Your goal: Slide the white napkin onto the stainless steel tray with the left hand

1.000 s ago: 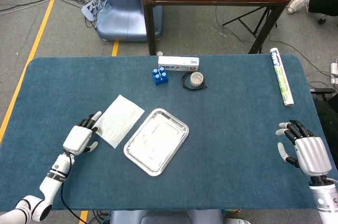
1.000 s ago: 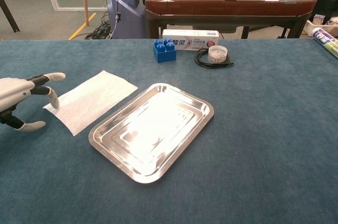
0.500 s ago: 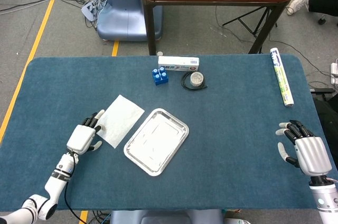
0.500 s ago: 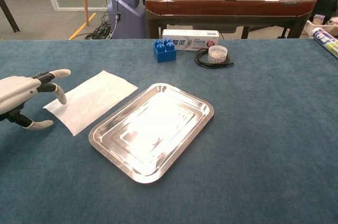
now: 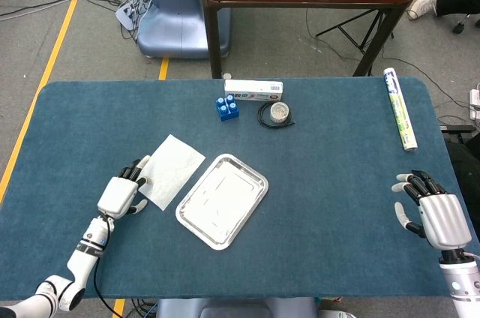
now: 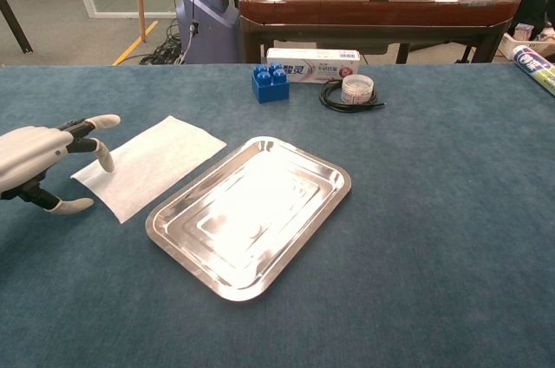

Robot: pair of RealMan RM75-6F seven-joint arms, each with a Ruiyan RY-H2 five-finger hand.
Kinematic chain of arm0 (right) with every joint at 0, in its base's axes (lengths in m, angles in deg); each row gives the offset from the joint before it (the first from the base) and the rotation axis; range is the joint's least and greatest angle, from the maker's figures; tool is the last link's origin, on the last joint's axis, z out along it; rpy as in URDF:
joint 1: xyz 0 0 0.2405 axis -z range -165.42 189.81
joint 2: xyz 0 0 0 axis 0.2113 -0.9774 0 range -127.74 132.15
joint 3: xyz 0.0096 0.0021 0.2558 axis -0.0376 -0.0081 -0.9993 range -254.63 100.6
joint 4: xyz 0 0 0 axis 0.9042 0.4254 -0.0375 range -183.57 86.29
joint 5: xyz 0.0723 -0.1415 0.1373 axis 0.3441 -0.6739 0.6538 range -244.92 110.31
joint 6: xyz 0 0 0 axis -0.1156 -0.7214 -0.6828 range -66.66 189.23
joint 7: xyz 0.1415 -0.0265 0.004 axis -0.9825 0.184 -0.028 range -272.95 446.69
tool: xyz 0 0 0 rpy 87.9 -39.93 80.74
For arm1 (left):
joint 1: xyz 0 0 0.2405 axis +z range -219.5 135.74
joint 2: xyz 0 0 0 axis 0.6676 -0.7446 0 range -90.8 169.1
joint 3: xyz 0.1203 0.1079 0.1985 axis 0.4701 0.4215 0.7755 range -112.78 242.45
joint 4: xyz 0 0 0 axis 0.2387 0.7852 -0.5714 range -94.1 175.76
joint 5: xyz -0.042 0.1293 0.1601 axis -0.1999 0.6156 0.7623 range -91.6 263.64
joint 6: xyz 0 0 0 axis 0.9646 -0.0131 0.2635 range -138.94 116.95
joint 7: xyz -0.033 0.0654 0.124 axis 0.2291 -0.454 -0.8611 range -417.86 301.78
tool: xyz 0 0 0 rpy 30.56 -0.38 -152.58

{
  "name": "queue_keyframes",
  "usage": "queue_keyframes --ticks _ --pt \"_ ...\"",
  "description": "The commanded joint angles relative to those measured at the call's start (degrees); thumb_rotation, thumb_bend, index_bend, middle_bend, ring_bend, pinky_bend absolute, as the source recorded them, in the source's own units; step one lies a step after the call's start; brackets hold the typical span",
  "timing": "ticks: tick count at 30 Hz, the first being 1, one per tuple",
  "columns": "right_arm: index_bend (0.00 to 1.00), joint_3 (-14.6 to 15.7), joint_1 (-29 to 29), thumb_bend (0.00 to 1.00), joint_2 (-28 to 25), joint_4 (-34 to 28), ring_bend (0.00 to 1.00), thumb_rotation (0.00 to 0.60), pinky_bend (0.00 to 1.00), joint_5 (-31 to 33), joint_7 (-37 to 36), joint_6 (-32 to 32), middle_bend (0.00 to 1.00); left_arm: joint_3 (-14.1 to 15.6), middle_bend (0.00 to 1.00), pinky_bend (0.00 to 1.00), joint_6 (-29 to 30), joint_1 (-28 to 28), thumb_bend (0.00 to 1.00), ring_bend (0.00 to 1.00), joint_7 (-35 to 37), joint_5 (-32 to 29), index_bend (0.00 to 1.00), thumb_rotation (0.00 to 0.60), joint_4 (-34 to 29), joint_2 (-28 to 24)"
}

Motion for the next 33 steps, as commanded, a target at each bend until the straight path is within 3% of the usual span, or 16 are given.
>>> queue_keyframes --ticks 1,17,23,33 --pt "0.40 0.0 0.0 0.45 0.0 0.0 0.18 0.600 0.41 0.0 0.0 0.0 0.31 -0.1 0.00 0.18 -0.2 -0.2 0.25 0.00 -0.1 -0.2 0.40 0.600 0.3 0.3" --pt "0.40 -0.1 0.0 0.45 -0.1 0.0 0.18 0.600 0.41 0.2 -0.1 0.1 0.31 -0.8 0.00 0.19 -0.9 -0.4 0.25 0.00 -0.1 -1.3 0.48 0.600 1.4 2.2" --pt "0.40 -0.1 -0.1 0.45 -0.1 0.0 0.18 0.600 0.41 0.2 -0.2 0.1 0.31 -0.9 0.00 0.19 -1.1 -0.2 0.33 0.00 0.0 -1.7 0.48 0.600 1.5 2.4" --pt "0.40 -0.2 0.0 0.45 0.1 0.3 0.18 0.600 0.41 -0.1 -0.3 -0.3 0.31 -0.9 0.00 0.19 -0.4 -0.2 0.37 0.00 0.9 -1.6 0.49 0.600 1.6 2.9"
